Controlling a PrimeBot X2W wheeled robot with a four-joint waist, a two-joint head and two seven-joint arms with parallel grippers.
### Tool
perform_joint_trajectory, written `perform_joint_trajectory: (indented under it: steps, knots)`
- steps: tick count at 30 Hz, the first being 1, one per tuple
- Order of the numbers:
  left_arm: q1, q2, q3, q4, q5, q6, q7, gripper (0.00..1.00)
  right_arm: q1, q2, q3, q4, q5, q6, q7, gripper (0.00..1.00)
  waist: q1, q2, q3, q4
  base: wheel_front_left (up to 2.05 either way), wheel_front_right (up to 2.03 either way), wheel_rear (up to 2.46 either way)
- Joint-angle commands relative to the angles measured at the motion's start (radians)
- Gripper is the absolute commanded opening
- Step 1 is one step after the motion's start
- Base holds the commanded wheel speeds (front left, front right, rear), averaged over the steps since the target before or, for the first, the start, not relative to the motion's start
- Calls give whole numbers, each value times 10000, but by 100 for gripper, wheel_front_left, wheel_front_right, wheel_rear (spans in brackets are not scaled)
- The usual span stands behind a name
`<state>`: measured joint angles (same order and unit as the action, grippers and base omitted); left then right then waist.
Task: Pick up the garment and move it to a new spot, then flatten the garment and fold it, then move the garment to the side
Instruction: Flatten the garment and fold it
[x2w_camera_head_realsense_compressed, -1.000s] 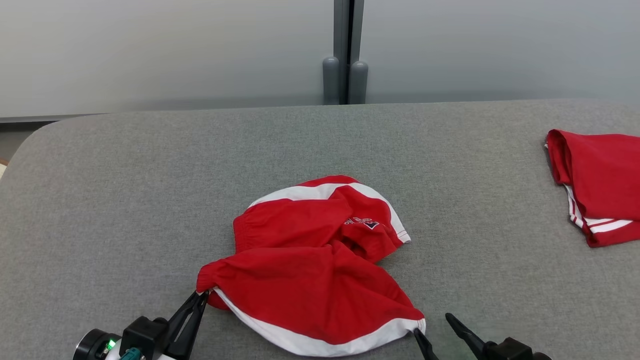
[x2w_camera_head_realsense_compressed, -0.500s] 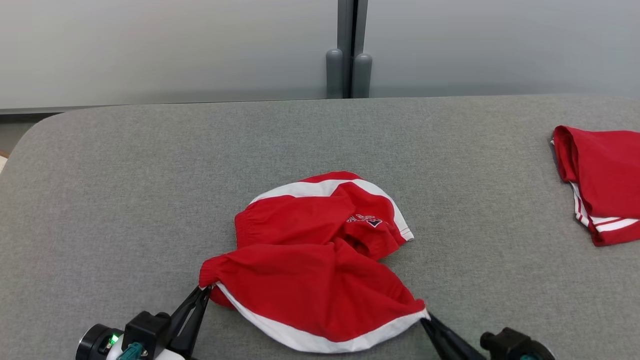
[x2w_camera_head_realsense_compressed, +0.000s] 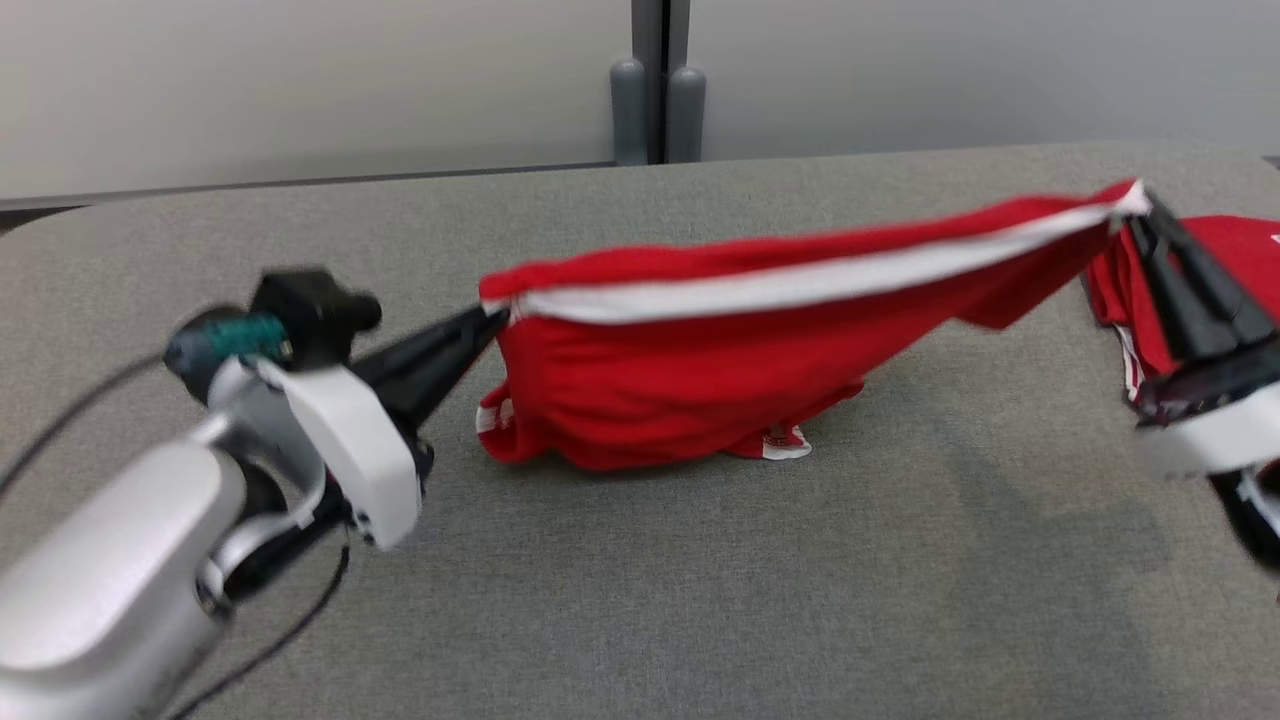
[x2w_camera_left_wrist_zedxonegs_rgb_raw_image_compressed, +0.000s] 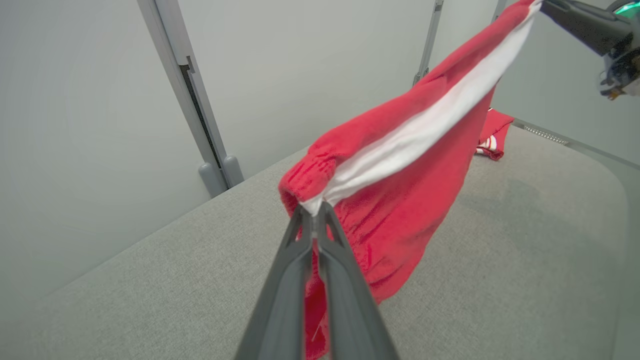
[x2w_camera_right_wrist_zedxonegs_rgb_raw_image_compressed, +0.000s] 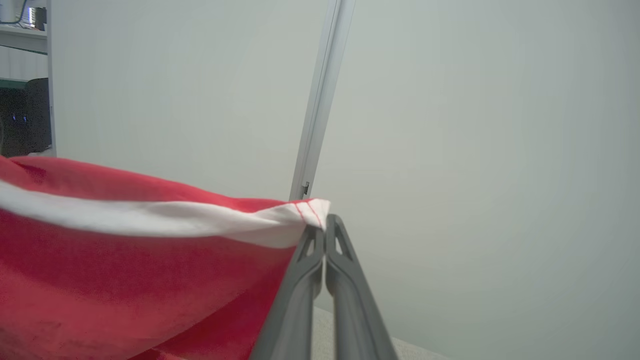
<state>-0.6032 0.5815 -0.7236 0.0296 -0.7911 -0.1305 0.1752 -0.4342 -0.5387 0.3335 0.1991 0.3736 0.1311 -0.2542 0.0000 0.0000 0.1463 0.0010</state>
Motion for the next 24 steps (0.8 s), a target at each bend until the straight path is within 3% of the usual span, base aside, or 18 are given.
perform_joint_trajectory:
  steps: [1, 4, 7, 11, 15, 19, 23, 24]
  knots:
    - [-665, 109, -46, -158, -444, -4, 286, 0, -561, -116, 12, 123, 120, -6, 103, 0, 0, 0, 473, -247, 0, 0, 0]
    - [-2870, 273, -160, -298, -1616, -4, 1143, 0, -2469, -555, 107, 618, 308, -6, 370, 0, 0, 0, 1128, -445, 0, 0, 0]
    - [-4829, -11, -213, 239, -2131, -4, 1108, 0, -4165, -789, 198, 1253, 161, -6, 431, 0, 0, 0, 1695, -638, 0, 0, 0]
    - [-6968, -421, -537, 1231, -2067, -4, 344, 0, -5964, -988, 193, 2035, -173, -6, 228, 0, 0, 0, 2329, -857, 0, 0, 0]
    - [-8421, -612, -1047, 2216, -1595, -3, -1098, 0, -7171, -995, -172, 2520, -792, -6, -24, 0, 0, 0, 2735, -1003, 0, 0, 0]
    - [-8705, -578, -1968, 2884, -1331, -3, -2546, 0, -7311, -824, -431, 2337, -1311, -6, -105, 0, 0, 0, 2849, -1028, 0, 0, 0]
    - [-7800, -247, -3435, 2963, -1438, -3, -3419, 0, -5850, -742, -268, 1705, -1527, -6, -113, 0, 0, 0, 2699, -889, 0, 0, 0]
    - [-7800, -247, -3435, 2963, -1438, -3, -3419, 0, -5850, -742, -268, 1705, -1527, -6, -113, 0, 0, 0, 2699, -889, 0, 0, 0]
